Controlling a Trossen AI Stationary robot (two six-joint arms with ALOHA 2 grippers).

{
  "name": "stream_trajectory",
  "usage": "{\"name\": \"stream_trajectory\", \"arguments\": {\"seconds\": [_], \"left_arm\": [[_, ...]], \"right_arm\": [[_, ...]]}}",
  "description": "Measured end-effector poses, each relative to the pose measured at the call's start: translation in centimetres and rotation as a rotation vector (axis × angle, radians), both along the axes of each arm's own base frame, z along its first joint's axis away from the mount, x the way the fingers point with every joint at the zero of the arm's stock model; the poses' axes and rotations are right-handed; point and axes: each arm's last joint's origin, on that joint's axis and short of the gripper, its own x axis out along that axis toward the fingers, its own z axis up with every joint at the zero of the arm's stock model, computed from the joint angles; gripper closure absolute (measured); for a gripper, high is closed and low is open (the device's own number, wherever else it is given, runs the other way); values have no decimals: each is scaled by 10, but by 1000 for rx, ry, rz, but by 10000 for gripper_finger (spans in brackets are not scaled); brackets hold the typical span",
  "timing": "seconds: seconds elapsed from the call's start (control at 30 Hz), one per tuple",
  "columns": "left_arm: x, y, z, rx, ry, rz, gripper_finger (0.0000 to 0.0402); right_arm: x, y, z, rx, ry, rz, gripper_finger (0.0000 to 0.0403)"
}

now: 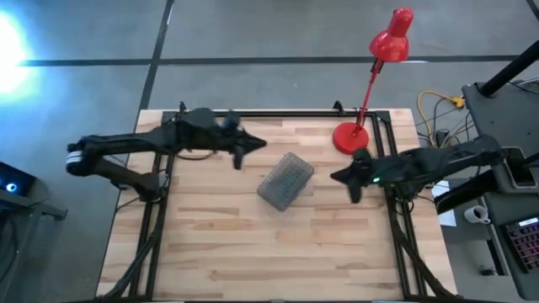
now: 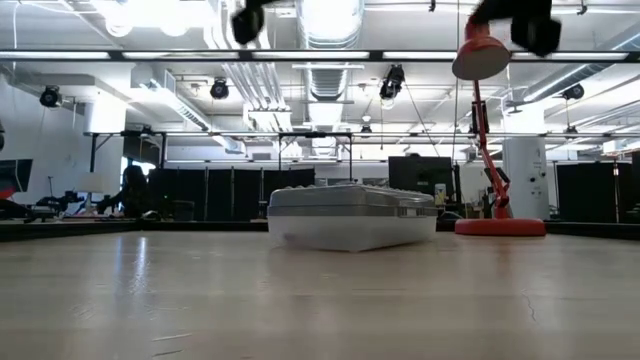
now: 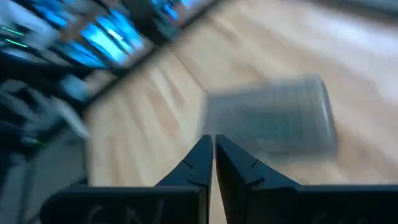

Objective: Pick & place school supplies into a supply box
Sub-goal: Return to Home Position

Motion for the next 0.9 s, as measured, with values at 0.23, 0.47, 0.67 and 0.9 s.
{"name": "stream_trajectory", "arguments": {"seconds": [0.23,0.47,0.67,0.9], "left_arm": [[-41,-23,16,63,-156,-72,401],[-59,-69,-46,38,-439,-255,401],[-86,-69,-94,29,-514,-120,401],[-111,-54,-122,42,-505,-27,401]], "right_arm": [[-44,-7,33,-174,-209,156,390],[-50,0,-35,-20,-328,268,390],[-37,-20,-74,-89,-486,132,390],[-41,-62,-90,-57,-463,260,390]]}}
